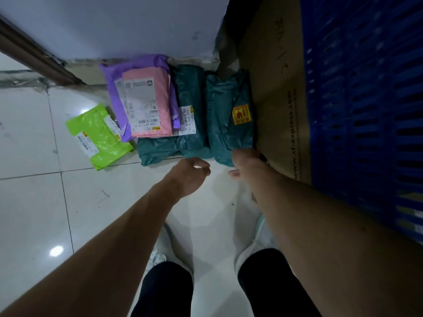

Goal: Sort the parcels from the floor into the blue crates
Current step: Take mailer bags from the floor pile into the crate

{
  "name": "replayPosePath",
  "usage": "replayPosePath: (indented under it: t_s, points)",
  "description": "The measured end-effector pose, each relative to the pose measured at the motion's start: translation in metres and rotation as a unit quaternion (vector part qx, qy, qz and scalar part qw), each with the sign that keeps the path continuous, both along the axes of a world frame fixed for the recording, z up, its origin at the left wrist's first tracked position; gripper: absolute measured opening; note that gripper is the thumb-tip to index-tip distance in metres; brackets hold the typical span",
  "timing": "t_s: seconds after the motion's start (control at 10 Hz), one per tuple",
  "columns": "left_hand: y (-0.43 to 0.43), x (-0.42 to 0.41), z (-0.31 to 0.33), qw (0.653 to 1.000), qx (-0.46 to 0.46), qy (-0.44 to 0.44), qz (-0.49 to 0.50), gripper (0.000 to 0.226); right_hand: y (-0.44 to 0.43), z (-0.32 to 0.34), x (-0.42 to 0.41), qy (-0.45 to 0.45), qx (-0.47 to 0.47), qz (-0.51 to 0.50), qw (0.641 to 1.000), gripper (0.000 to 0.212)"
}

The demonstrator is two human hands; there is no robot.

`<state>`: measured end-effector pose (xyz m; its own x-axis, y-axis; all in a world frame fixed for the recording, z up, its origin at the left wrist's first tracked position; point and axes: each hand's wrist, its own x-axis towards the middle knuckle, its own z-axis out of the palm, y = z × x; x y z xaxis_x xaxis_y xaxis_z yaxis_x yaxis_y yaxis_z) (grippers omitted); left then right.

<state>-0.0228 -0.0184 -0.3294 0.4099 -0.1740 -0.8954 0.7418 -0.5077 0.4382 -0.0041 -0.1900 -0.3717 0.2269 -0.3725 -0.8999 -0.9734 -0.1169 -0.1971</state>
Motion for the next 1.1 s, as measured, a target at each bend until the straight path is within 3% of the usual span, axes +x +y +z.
replayPosePath:
  t_s: [0.1,0.2,0.3,0.4,0.5,0.6,0.9,1.1]
  points:
    - [0.005,-0.005,-0.027,1.0,-0.005,0.013,0.021,0.02,-0.006,0.001,0.002,0.009,0.015,-0.031,0.999,0.044]
    - [0.005,-0.002,-0.013,1.0,0.003,0.016,0.023,0.025,-0.006,0.005,0.01,0.033,-0.028,-0.051,0.998,0.038]
    - [0.004,0.003,-0.001,1.0,0.004,0.009,-0.008,0.023,-0.005,0.005,0.016,0.018,-0.056,-0.021,0.998,0.037]
    - [0.002,0.012,0.016,1.0,0.005,-0.007,-0.013,0.027,-0.003,0.013,0.014,0.014,-0.124,0.087,0.988,0.023]
    - [-0.001,0.02,0.031,0.999,0.014,-0.035,-0.033,0.031,0.009,0.054,0.02,-0.017,-0.099,0.017,0.995,0.051]
    - [-0.006,0.029,0.052,0.996,0.009,-0.056,-0.073,0.031,0.013,0.074,0.026,-0.038,-0.131,0.032,0.99,0.057]
    - [-0.019,0.058,0.135,0.988,0.035,-0.095,-0.113,0.073,0.026,0.175,0.038,-0.08,-0.115,0.063,0.988,0.053]
    - [-0.024,0.042,0.208,0.958,0.073,-0.146,-0.235,0.09,0.044,0.257,0.028,-0.095,-0.097,0.071,0.988,0.052]
